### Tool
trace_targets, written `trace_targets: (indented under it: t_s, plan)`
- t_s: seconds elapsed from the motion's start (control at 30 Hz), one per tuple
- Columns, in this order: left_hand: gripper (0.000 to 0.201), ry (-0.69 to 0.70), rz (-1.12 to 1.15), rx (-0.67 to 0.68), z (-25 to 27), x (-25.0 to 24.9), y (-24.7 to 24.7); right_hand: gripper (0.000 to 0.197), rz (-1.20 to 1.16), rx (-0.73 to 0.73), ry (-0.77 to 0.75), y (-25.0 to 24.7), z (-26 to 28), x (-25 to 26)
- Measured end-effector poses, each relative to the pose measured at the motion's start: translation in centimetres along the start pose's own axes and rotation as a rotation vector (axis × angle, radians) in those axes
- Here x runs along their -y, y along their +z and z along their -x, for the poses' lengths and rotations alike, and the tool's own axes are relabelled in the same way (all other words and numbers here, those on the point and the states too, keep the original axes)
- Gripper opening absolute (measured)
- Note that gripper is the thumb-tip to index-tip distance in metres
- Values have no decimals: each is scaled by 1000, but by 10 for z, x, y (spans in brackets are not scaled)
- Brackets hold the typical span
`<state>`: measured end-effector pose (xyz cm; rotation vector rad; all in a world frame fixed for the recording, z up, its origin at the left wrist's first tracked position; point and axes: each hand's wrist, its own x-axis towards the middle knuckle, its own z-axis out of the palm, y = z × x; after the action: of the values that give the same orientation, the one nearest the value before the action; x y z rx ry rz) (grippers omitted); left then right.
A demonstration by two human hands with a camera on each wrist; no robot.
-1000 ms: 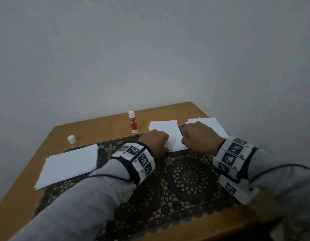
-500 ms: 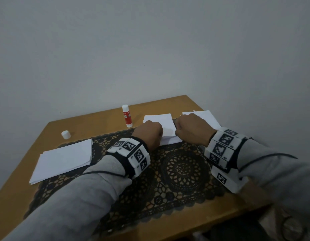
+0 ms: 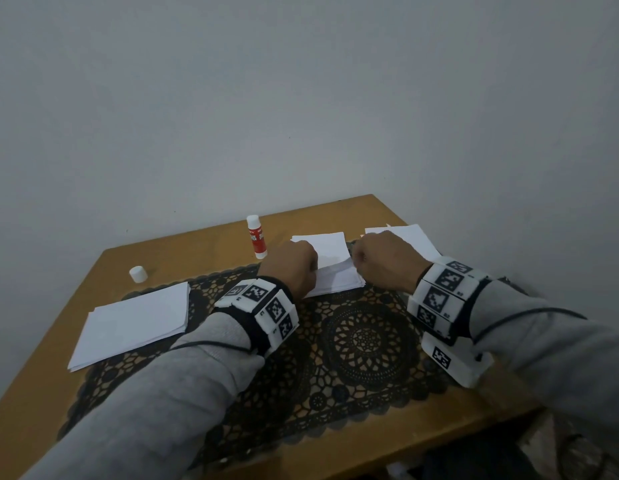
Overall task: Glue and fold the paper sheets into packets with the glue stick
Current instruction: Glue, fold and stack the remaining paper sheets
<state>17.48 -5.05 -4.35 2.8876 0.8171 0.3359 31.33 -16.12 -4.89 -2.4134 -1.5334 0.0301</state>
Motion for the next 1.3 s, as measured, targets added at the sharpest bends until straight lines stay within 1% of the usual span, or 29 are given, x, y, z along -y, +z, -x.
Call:
trace_targets:
  t_s: [0.1, 0.23, 0.3, 0.43, 0.53, 0.67, 0.73, 0.83, 0.97, 1.1, 1.2, 1.3]
  plan:
    - [13, -28, -4, -1, 0, 2, 1, 24, -25, 54, -53, -2, 4, 2]
    - [13, -43, -27, -29, 1, 2, -3, 26, -35, 28, -65, -1, 3, 2]
    - [13, -57, -28, -41, 2, 1, -5, 26, -55, 52, -93, -3, 4, 3]
    - [17, -75, 14, -13, 4, 6, -10, 27, -32, 94, -166, -4, 6, 5]
    - [18, -53, 43, -8, 13, 17, -19, 26, -24, 106, -171, -4, 6, 5]
    - [20, -16, 52, -23, 44, 37, -32, 26, -15, 129, -176, -5, 7, 6]
    - [24, 1, 54, 12, 64, 51, -36, 26, -14, 140, -180, -6, 7, 7]
    - [29, 30, 19, 106, 89, 75, -39, 25, 3, 135, -182, -7, 8, 8]
    - [28, 52, -54, 156, 114, 101, -41, 23, 22, 118, -187, -7, 9, 9]
    - [28, 103, -104, 178, 123, 116, -43, 21, 37, 130, -192, -7, 10, 9]
    - [27, 125, -148, 164, 122, 122, -44, 21, 59, 141, -169, -6, 8, 10]
    - [29, 152, -175, 174, 124, 126, -45, 19, 17, 92, -141, -3, 6, 8]
